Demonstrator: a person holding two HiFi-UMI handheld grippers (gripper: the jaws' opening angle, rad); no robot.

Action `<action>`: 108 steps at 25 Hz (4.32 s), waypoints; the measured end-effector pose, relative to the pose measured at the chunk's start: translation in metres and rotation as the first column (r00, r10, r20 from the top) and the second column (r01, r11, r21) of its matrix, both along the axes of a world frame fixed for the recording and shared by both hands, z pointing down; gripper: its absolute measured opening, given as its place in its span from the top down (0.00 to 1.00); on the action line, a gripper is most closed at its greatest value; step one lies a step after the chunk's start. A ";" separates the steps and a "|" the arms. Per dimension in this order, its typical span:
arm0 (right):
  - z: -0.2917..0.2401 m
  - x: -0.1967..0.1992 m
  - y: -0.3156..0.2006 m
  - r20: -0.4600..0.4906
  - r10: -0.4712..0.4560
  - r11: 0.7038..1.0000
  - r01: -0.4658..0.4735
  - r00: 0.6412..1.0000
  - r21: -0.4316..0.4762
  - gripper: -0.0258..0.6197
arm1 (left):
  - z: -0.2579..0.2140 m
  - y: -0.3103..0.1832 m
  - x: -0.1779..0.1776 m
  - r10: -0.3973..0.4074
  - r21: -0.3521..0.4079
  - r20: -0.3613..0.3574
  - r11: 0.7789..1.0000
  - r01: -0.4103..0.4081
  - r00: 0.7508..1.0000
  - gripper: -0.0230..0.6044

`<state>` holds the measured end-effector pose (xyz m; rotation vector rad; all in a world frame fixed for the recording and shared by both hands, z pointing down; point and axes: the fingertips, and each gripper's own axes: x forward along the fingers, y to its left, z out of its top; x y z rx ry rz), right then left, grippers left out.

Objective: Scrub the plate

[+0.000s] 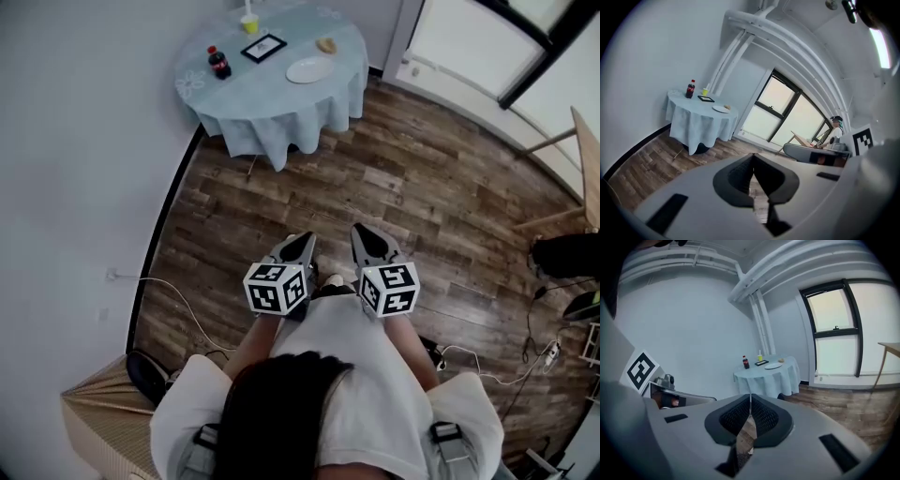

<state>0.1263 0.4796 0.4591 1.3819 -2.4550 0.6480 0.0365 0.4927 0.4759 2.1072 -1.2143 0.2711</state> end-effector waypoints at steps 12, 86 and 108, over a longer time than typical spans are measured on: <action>0.008 0.007 -0.027 0.026 0.060 0.997 -0.059 0.998 -0.046 0.90 | 0.005 -0.034 0.001 0.041 -0.021 -0.015 0.999 -0.042 0.999 0.95; 0.013 -0.074 -0.257 0.001 0.208 0.976 -0.207 0.978 -0.069 0.90 | 0.006 -0.288 -0.100 0.137 -0.047 -0.049 0.989 -0.139 0.989 0.95; 0.019 -0.035 -0.333 0.017 0.128 0.988 -0.127 0.992 -0.087 0.90 | 0.010 -0.346 -0.073 0.047 -0.079 -0.016 0.996 -0.048 0.999 0.95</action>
